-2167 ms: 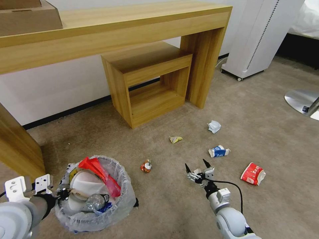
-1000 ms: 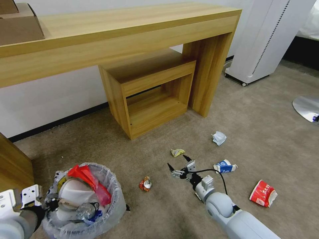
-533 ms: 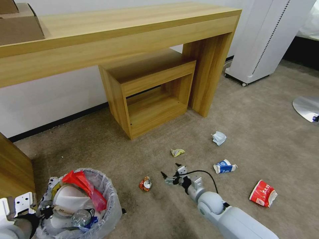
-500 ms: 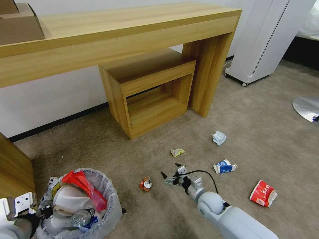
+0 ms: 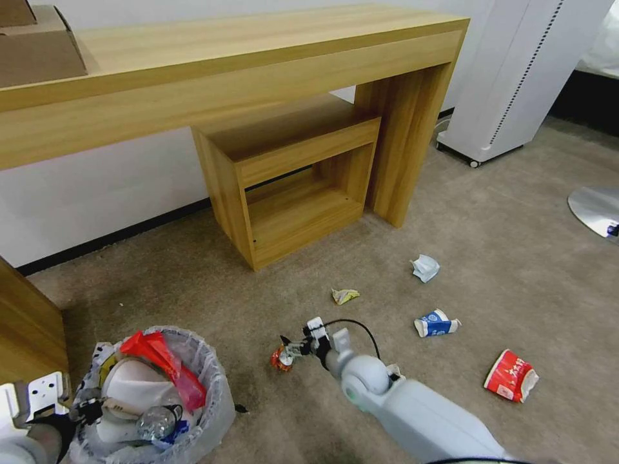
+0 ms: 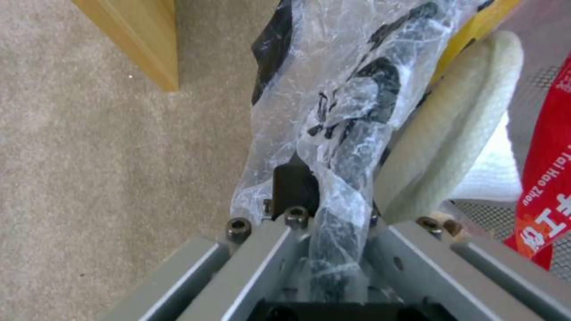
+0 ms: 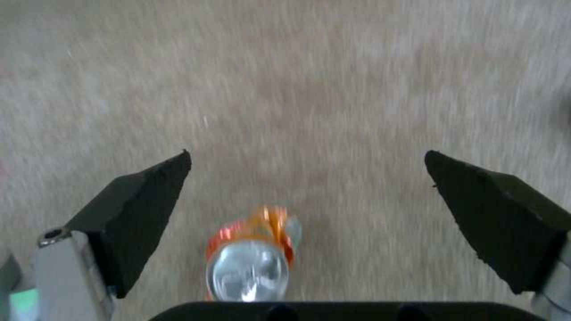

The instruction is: Pick up the trash bin and place the garbage on the floor into it.

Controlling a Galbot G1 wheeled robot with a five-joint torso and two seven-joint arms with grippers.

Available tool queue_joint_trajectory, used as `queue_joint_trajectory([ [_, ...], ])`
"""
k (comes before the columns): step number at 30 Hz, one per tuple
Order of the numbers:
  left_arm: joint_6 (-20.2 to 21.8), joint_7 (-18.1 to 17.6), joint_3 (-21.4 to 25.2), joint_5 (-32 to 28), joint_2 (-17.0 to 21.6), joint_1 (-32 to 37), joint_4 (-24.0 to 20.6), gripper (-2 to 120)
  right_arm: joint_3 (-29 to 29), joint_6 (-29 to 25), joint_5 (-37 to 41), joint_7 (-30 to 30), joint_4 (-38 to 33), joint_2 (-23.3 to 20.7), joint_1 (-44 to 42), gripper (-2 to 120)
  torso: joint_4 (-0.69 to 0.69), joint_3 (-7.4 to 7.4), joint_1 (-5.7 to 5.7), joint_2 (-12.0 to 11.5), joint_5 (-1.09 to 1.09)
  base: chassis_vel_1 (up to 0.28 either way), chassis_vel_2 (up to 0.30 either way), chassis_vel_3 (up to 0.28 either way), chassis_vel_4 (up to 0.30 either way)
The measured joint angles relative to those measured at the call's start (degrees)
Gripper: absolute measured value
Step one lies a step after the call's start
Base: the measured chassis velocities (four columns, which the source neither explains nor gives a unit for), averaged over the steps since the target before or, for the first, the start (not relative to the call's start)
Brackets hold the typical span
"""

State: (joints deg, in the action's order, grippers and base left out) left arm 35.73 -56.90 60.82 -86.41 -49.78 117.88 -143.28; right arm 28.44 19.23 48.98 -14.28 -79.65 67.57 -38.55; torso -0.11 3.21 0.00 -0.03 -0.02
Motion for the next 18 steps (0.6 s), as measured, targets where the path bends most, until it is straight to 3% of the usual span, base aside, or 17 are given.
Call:
queue_joint_trajectory([
  [3,0.0,0.0,-0.1,0.6,0.0,0.0,0.2,0,2.5,9.5,8.3,-8.3,-0.3,0.9,2.7,100,-0.02,0.0,0.0,0.0,-0.01,0.0,0.0,0.0,0.0],
  [5,0.0,0.0,-0.3,0.9,-0.1,0.0,0.4,0,3.0,11.4,10.2,-9.6,-0.1,1.6,3.4,100,-0.02,0.0,0.0,0.0,0.01,0.0,0.0,0.0,0.0],
  [18,0.2,0.7,-3.7,5.0,-1.9,-0.6,2.2,0,5.3,13.9,12.2,-10.9,9.2,9.8,7.3,100,0.0,0.0,0.0,0.0,0.0,0.0,0.0,0.0,0.0],
])
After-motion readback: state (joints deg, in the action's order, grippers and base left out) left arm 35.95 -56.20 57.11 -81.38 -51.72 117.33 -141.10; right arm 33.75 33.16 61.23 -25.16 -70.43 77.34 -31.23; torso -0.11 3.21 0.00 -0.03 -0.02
